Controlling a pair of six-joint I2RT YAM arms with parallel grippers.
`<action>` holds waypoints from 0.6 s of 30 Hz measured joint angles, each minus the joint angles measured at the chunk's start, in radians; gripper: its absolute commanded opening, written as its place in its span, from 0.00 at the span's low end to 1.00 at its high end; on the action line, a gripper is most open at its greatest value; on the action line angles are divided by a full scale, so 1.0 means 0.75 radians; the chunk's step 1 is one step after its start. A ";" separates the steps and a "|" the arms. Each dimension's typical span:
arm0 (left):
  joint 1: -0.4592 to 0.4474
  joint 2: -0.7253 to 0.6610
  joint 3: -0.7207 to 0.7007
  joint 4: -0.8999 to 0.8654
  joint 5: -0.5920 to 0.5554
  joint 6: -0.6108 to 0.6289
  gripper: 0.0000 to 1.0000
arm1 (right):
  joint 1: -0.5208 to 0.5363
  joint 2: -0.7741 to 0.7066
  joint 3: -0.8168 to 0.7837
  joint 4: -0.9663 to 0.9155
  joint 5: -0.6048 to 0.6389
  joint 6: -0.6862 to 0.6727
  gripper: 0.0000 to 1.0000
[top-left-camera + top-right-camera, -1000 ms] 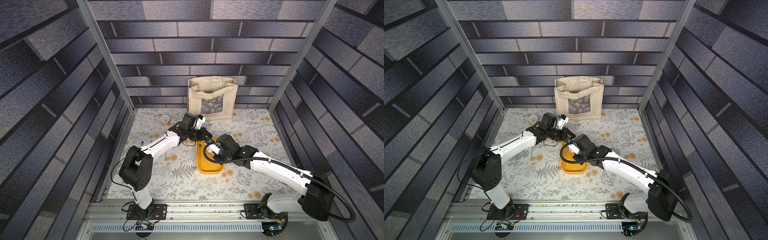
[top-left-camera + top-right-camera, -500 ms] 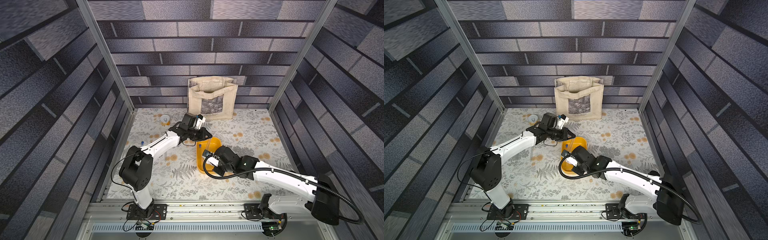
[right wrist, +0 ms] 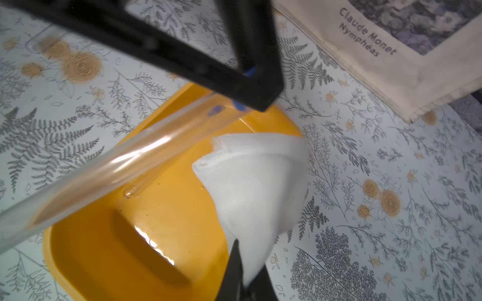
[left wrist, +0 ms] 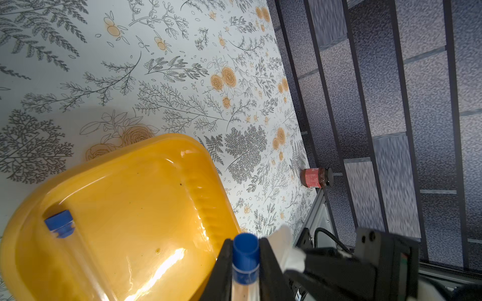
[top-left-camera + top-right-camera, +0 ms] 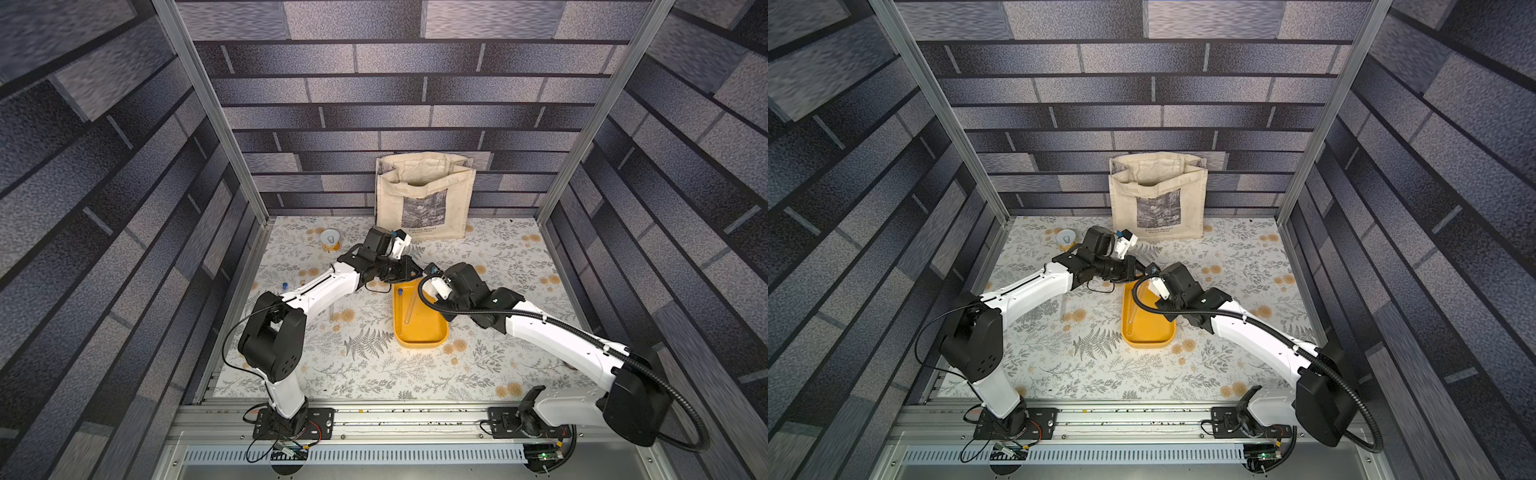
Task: Wipe the exteriors of test tubes
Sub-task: Wipe the dirt from the test tube, then place the test tube in the storage box.
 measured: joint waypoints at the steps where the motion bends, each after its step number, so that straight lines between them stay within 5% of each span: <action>1: -0.001 0.000 0.000 0.000 -0.001 -0.003 0.18 | -0.035 -0.017 -0.010 0.000 0.000 0.023 0.00; 7: -0.019 0.023 0.000 0.000 -0.038 -0.014 0.20 | -0.165 -0.160 -0.060 -0.055 -0.024 0.153 0.00; 18: -0.098 0.153 0.008 -0.001 -0.174 -0.076 0.17 | -0.182 -0.410 -0.175 -0.157 -0.071 0.300 0.00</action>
